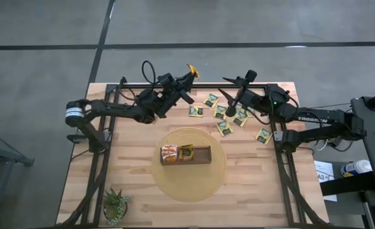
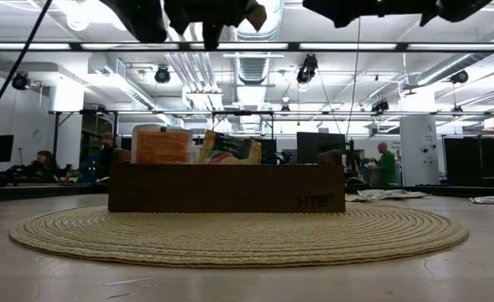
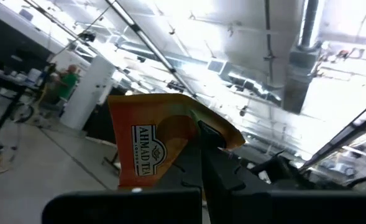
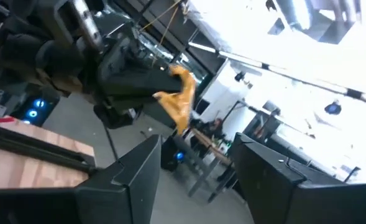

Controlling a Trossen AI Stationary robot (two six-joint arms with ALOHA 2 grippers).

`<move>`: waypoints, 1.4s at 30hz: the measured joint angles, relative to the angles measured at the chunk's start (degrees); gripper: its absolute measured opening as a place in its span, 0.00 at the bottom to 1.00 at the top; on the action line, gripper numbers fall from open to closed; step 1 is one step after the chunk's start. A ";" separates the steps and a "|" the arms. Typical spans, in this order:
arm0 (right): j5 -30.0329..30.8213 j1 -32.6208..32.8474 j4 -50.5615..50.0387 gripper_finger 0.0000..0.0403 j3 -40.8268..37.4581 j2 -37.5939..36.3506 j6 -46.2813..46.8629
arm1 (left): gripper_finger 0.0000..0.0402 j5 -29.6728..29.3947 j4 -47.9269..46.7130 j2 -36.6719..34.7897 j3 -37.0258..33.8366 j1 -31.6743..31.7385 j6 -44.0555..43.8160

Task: Pick & Place Tea
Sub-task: Put the orange tea bag into the middle section of the wooden organizer

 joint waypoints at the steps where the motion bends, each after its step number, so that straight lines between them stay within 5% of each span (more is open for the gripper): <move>1: 0.01 0.09 1.36 0.48 0.00 0.79 -0.62 | 0.00 0.37 0.03 0.49 0.87 0.00 -0.27; 23: 2.81 0.02 4.28 0.41 10.82 13.84 -2.89 | 0.00 4.12 -1.48 4.60 6.48 -0.04 -3.36; 28: 2.78 0.07 4.19 0.30 11.15 14.29 -2.53 | 0.00 4.46 -1.47 4.60 6.47 -0.04 -3.36; 34: 2.53 0.04 4.28 0.06 11.15 14.27 -1.18 | 0.00 4.73 -1.39 4.60 6.46 -0.02 -3.38; 42: 2.36 0.09 4.09 0.02 11.13 14.20 -0.95 | 0.02 7.33 -2.37 4.49 6.46 0.16 -2.18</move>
